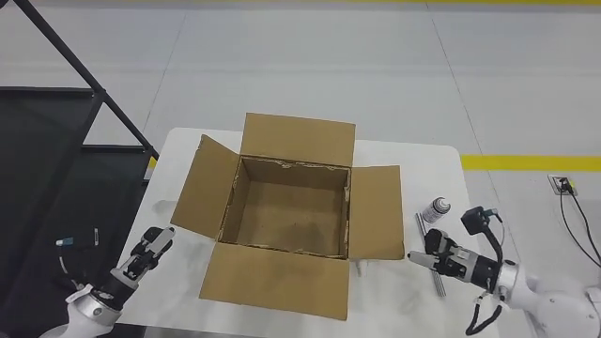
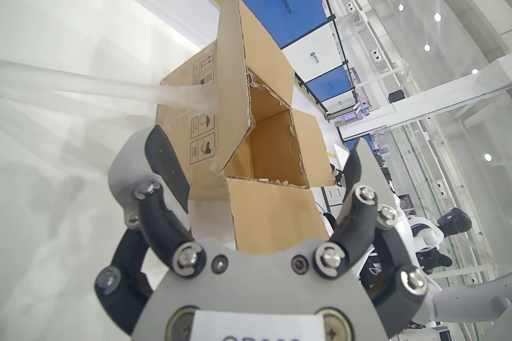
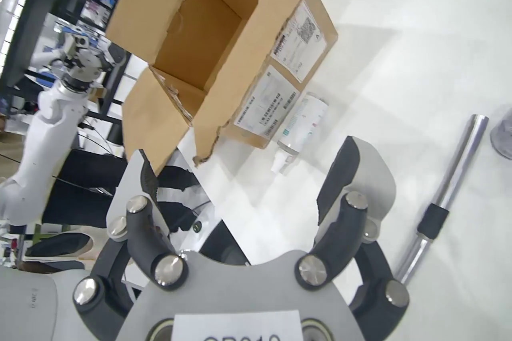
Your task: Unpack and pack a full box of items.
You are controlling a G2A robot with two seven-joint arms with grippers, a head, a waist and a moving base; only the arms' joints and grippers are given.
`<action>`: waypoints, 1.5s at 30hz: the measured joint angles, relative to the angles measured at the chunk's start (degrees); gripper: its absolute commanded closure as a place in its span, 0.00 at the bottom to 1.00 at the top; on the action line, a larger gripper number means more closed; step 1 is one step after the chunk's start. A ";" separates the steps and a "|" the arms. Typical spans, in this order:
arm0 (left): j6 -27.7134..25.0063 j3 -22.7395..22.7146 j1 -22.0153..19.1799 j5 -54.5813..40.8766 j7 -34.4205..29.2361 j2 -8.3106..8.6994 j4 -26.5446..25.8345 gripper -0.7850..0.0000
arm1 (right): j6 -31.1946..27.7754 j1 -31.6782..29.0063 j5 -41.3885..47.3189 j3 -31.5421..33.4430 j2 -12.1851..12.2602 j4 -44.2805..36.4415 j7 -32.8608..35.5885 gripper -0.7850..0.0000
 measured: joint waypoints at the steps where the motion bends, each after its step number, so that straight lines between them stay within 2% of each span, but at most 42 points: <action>1: 0.11 0.20 -0.04 0.08 0.31 0.00 0.05 0.00 | 0.09 -0.32 -2.11 0.04 0.05 -0.43 -1.07 0.00; 6: 1.27 0.84 -0.84 0.02 1.79 0.06 -0.02 0.00 | 2.21 -3.91 -16.04 0.05 0.25 -5.21 -5.79 0.00; 17: 1.45 0.94 -1.05 0.09 2.01 0.08 -0.03 0.00 | 2.78 -3.60 -17.30 -0.90 0.33 -4.78 -5.44 0.00; 24: 2.11 0.98 -0.84 0.13 3.42 0.14 -0.23 0.00 | 14.49 -0.89 -36.57 -7.32 0.37 -5.83 -3.78 0.00; 30: 2.19 1.28 -1.07 0.44 3.55 0.29 -0.26 0.00 | 19.46 2.60 -44.50 -11.73 0.17 -1.59 -2.24 0.00; 32: 2.22 1.41 -1.22 0.51 3.59 0.34 -0.28 0.00 | 20.26 3.68 -44.54 -12.43 0.08 0.12 -2.21 0.14; 36: 2.22 1.66 -1.49 0.58 3.63 0.44 -0.13 0.00 | 21.15 5.37 -43.81 -13.11 -0.05 3.20 -2.44 0.17; 37: 2.26 1.72 -1.55 0.61 3.65 0.46 -0.06 0.00 | 21.14 5.73 -43.61 -13.26 -0.07 3.87 -2.53 0.14; 38: 2.31 1.81 -1.63 0.66 3.70 0.49 0.01 0.00 | 21.41 6.20 -43.50 -13.40 -0.10 4.74 -2.59 0.18; 39: 2.32 1.88 -1.67 0.69 3.74 0.51 0.05 0.00 | 21.78 6.51 -43.53 -13.55 -0.12 5.28 -2.57 0.27; 45: 2.31 2.19 -1.78 0.99 3.99 0.63 0.15 0.00 | 22.76 7.72 -43.57 -14.30 -0.18 7.10 -1.65 0.37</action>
